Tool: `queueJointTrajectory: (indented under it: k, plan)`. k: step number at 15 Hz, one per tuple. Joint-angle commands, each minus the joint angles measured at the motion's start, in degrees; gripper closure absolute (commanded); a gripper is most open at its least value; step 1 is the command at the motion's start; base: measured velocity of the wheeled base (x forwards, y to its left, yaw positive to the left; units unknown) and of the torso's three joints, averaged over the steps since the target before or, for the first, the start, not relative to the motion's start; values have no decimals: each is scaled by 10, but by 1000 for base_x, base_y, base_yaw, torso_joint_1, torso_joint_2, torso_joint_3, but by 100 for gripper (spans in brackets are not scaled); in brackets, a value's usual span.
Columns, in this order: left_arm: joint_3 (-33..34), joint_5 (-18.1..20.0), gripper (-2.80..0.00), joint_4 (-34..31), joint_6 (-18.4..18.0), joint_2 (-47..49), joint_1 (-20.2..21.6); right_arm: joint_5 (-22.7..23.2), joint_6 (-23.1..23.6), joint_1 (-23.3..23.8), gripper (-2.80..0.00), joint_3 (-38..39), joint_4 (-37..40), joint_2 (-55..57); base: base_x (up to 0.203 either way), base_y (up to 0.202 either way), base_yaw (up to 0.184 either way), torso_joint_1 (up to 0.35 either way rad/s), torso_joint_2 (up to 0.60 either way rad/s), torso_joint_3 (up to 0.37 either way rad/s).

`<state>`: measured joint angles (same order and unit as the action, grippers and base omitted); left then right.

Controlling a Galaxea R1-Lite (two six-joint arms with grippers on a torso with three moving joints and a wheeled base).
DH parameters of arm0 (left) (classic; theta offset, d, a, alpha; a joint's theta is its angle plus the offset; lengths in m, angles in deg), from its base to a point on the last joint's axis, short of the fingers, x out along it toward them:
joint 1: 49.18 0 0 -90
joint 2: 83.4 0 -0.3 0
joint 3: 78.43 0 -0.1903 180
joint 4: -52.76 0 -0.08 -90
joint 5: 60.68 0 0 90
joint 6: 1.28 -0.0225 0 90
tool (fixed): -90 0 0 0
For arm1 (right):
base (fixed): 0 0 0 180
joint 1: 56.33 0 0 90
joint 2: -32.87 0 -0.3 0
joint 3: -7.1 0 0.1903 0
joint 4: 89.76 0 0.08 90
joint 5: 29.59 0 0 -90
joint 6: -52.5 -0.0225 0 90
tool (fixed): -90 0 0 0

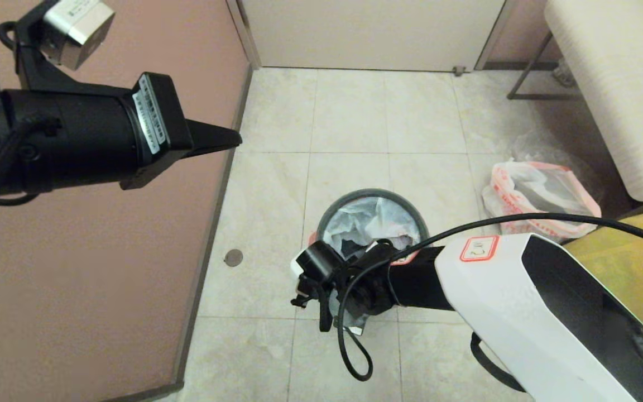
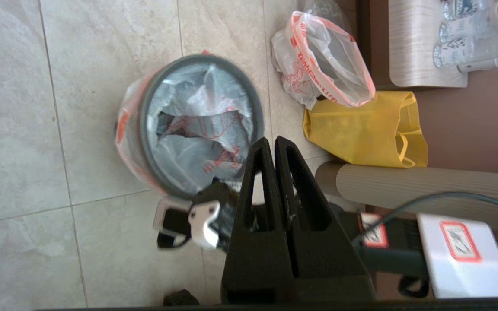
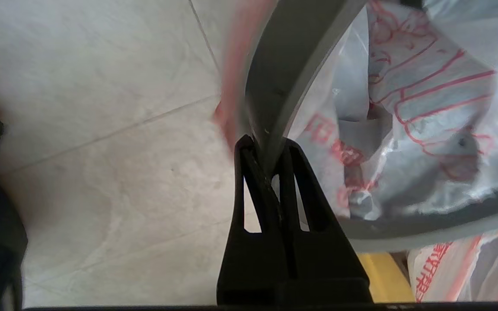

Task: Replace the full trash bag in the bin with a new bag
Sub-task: Place the trash can ring on the trash can

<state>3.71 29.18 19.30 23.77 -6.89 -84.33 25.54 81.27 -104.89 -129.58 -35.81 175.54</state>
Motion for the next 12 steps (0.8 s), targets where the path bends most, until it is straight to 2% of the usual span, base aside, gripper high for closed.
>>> queueJointTrajectory:
  k: [1,5,6,9,12]
  plan:
    - [1,0,0,0,2,8,-1,-2,2,11,0,-1,2,11,0,0,0,0,0,0]
    - [1,0,0,0,2,9,-1,-1,0,8,0,0,1,5,0,0,0,0,0,0]
    - [1,0,0,0,2,8,-2,-1,-2,3,-280,1,1,-3,0,0,0,0,0,0]
    - [1,0,0,-1,2,3,-3,1,-12,-23,-280,5,3,-19,0,0,0,0,0,0]
    - [0,0,0,-2,2,0,-2,1,-13,-30,-280,5,1,-16,0,0,0,0,0,0]
